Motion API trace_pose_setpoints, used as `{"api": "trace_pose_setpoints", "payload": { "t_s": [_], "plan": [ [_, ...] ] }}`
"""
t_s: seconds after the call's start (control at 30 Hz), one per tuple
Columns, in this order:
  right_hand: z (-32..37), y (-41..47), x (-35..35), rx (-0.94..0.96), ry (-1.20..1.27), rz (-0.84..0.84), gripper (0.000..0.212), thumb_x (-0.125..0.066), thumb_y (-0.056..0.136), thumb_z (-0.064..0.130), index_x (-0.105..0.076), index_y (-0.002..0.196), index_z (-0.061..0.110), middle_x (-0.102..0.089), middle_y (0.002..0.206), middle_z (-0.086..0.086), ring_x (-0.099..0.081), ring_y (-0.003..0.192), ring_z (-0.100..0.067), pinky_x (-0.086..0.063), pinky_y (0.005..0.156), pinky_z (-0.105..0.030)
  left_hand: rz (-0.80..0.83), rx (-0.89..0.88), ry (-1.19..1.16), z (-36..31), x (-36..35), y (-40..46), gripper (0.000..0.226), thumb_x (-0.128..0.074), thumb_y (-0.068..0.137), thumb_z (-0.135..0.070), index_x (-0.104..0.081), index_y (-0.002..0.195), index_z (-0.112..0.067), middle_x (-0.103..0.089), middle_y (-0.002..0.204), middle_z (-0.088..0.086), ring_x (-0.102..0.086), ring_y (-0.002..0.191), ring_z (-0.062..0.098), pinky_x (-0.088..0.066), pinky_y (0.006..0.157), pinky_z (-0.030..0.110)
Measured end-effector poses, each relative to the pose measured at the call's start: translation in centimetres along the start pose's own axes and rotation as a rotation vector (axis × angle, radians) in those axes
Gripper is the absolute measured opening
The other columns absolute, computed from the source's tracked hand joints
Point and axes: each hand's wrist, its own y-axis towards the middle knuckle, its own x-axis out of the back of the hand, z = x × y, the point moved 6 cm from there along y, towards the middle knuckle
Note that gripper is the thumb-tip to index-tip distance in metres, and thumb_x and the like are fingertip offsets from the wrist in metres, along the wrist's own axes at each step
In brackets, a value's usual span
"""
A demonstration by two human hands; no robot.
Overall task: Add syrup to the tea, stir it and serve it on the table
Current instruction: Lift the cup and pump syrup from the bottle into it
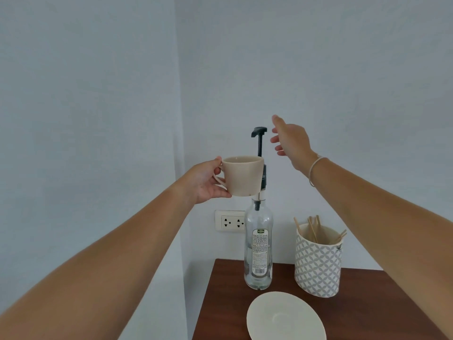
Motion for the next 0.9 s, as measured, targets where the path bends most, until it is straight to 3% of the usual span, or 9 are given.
{"api": "trace_pose_setpoints", "payload": {
  "t_s": [0.07, 0.13, 0.23, 0.33, 0.5, 0.7, 0.8, 0.9],
  "plan": [
    [0.2, 0.6, -0.9, -0.038, 0.009, 0.029, 0.057, -0.043, 0.087, 0.05, -0.062, 0.096, -0.003, -0.058, 0.077, -0.003, -0.05, 0.07, -0.02, -0.044, 0.07, -0.032, 0.003, -0.001, 0.006, -0.2, -0.3, 0.1, 0.026, -0.048, 0.097, -0.028, -0.047, 0.078, -0.009, -0.039, 0.076, 0.003, -0.057, 0.081, 0.029, -0.047, 0.082, 0.059],
    [0.3, 0.9, -1.7, -0.083, 0.01, 0.068, 0.042, -0.044, 0.087, 0.052, -0.055, 0.089, 0.012, -0.055, 0.08, -0.003, -0.048, 0.075, -0.021, -0.041, 0.071, -0.031, 0.008, -0.003, 0.012, -0.5, -0.7, 0.1, 0.027, -0.047, 0.097, -0.027, -0.047, 0.078, -0.009, -0.038, 0.076, 0.003, -0.056, 0.083, 0.03, -0.046, 0.082, 0.059],
    [-0.3, 1.3, -2.8, -0.162, 0.017, 0.171, 0.047, -0.043, 0.085, 0.057, -0.061, 0.092, 0.014, -0.061, 0.092, -0.004, -0.055, 0.079, -0.022, -0.046, 0.075, -0.03, 0.012, -0.004, 0.015, -0.8, -1.0, 0.2, 0.027, -0.047, 0.097, -0.027, -0.046, 0.078, -0.009, -0.038, 0.074, 0.002, -0.056, 0.076, 0.029, -0.045, 0.087, 0.061],
    [-0.9, 1.3, -3.9, -0.203, 0.049, 0.297, 0.042, -0.042, 0.087, 0.057, -0.063, 0.078, 0.021, -0.06, 0.095, -0.004, -0.057, 0.078, -0.02, -0.047, 0.068, -0.029, 0.012, -0.003, 0.021, -0.9, -1.2, 0.3, 0.027, -0.047, 0.098, -0.027, -0.046, 0.078, -0.008, -0.037, 0.075, 0.002, -0.055, 0.075, 0.028, -0.045, 0.087, 0.06],
    [-1.5, 1.9, -4.6, -0.245, 0.139, 0.349, 0.029, -0.047, 0.086, 0.046, -0.057, 0.08, 0.019, -0.063, 0.098, -0.002, -0.064, 0.083, -0.02, -0.048, 0.066, -0.028, 0.0, -0.005, 0.024, -1.1, -1.3, 0.4, 0.026, -0.046, 0.098, -0.027, -0.046, 0.079, -0.008, -0.037, 0.074, 0.002, -0.053, 0.069, 0.027, -0.043, 0.094, 0.062],
    [-1.1, 1.9, -5.3, -0.272, 0.186, 0.362, 0.023, -0.041, 0.086, 0.031, -0.051, 0.075, 0.014, -0.064, 0.08, -0.005, -0.066, 0.081, -0.026, -0.048, 0.083, -0.037, 0.001, -0.007, 0.045, -1.2, -1.2, 0.4, 0.027, -0.046, 0.098, -0.026, -0.046, 0.079, -0.008, -0.037, 0.074, 0.002, -0.054, 0.065, 0.028, -0.041, 0.096, 0.063],
    [-1.2, 2.2, -5.4, -0.281, 0.209, 0.362, 0.023, -0.041, 0.087, 0.03, -0.05, 0.073, 0.015, -0.052, 0.073, -0.001, -0.063, 0.067, -0.02, -0.048, 0.069, -0.03, 0.012, -0.01, 0.064, -1.3, -1.2, 0.5, 0.026, -0.046, 0.098, -0.026, -0.047, 0.08, -0.008, -0.037, 0.074, 0.002, -0.055, 0.064, 0.027, -0.042, 0.095, 0.063],
    [-1.5, 2.2, -5.5, -0.279, 0.183, 0.406, 0.03, -0.045, 0.088, 0.044, -0.052, 0.074, 0.019, -0.043, 0.073, 0.0, -0.059, 0.065, -0.019, -0.046, 0.058, -0.024, 0.025, -0.01, 0.088, -1.2, -1.5, 0.5, 0.026, -0.046, 0.098, -0.027, -0.046, 0.079, -0.009, -0.036, 0.072, 0.001, -0.054, 0.064, 0.026, -0.046, 0.088, 0.061]
  ]
}}
